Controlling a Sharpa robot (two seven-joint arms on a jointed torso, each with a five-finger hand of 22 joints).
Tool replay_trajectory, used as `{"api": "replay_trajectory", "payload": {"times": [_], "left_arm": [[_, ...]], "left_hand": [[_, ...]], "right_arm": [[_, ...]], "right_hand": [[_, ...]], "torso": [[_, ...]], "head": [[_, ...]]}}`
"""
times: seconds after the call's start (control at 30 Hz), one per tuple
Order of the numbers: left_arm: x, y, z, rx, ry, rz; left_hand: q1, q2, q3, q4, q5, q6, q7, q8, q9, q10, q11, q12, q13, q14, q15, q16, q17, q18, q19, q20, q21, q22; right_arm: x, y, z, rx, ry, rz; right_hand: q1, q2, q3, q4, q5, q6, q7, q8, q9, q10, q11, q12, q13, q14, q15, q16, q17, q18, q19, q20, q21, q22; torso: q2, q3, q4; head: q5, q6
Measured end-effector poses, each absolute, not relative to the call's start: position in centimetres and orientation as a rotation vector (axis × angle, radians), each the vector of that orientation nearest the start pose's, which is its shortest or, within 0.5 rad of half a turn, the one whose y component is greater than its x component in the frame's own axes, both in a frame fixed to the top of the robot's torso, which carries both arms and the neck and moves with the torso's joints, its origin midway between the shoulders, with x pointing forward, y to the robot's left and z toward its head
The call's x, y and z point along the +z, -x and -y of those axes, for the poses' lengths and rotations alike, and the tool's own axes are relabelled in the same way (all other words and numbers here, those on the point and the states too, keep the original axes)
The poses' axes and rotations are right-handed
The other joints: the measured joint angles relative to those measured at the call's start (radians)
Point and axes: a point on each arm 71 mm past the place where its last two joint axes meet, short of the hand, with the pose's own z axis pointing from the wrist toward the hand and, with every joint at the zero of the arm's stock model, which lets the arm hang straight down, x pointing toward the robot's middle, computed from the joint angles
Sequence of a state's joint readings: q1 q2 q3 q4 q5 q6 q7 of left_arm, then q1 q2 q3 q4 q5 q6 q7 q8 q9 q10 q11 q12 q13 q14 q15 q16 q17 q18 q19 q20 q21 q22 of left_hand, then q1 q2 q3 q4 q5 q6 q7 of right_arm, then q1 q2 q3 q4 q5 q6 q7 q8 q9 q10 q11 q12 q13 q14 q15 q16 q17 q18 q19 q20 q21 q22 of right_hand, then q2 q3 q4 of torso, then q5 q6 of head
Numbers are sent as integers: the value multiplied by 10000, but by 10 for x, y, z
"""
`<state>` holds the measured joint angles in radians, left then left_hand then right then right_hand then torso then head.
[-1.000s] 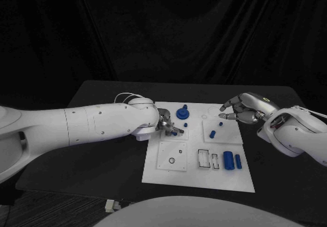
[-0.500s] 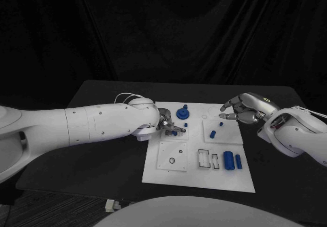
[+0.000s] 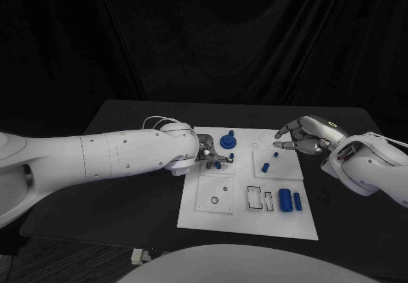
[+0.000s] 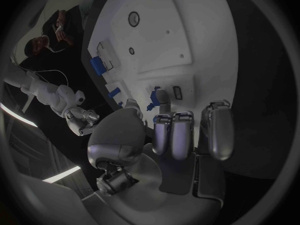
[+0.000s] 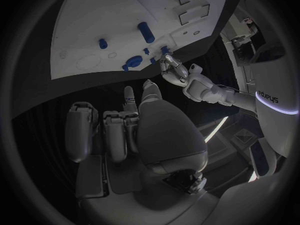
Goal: Assemble the parts on the task board
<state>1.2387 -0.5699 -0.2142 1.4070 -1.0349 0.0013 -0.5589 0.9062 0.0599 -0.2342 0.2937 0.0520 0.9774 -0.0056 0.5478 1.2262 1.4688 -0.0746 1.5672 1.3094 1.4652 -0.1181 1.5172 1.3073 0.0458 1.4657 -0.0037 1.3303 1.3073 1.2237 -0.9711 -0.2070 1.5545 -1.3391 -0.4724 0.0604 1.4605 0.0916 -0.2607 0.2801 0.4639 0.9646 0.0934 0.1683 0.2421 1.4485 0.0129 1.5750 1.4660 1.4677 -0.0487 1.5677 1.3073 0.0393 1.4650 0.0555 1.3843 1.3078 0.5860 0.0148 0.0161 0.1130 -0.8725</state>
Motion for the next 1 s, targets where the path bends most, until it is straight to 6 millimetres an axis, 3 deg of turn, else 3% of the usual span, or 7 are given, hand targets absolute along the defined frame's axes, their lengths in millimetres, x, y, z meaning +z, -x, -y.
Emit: {"api": "replay_trajectory", "payload": {"times": [0.6,0.73,0.9,1.0], "left_arm": [[-267,-470,-120,-4137,963,-23597],[-267,-470,-120,-4135,962,-23600],[-267,-470,-122,-4109,977,-23607],[-267,-469,-124,-4104,997,-23614]], "left_hand": [[139,219,-194,-26,0,288,-140,350,198,-29,-27,0,0,-1,-72,44,7,0,0,-73,52,7],[375,455,-234,-67,0,554,-157,717,370,-22,-94,0,0,-1,-71,44,8,0,0,-73,51,8],[435,515,-234,-67,0,647,-178,867,444,-22,-94,0,0,-1,-71,44,7,0,0,-73,53,7],[468,482,-243,-58,0,997,-170,1420,646,-22,-94,0,0,-1,-71,89,7,0,0,-73,132,7]], "right_arm": [[-217,-455,253,6992,1047,-16468],[-217,-455,253,6990,1047,-16469],[-217,-455,253,6990,1048,-16470],[-217,-455,253,6981,1043,-16472]], "right_hand": [[-38,-38,0,0,0,0,0,0,1,0,0,12,0,8,9,0,0,0,0,0,0,-2],[-38,-38,0,0,0,0,0,0,1,0,0,12,0,7,8,0,0,0,0,0,0,-2],[-37,-37,0,0,0,0,0,0,1,0,0,14,0,-14,-11,0,0,0,0,0,0,-3],[-36,-36,-27,27,0,0,0,0,-8,0,0,14,0,-14,-11,0,0,0,0,0,0,-3]], "torso": [[-7,1,-1],[-7,1,0],[-6,3,1],[-6,3,2]], "head": [[6,0],[-1,0],[-2,0],[-13,0]]}}
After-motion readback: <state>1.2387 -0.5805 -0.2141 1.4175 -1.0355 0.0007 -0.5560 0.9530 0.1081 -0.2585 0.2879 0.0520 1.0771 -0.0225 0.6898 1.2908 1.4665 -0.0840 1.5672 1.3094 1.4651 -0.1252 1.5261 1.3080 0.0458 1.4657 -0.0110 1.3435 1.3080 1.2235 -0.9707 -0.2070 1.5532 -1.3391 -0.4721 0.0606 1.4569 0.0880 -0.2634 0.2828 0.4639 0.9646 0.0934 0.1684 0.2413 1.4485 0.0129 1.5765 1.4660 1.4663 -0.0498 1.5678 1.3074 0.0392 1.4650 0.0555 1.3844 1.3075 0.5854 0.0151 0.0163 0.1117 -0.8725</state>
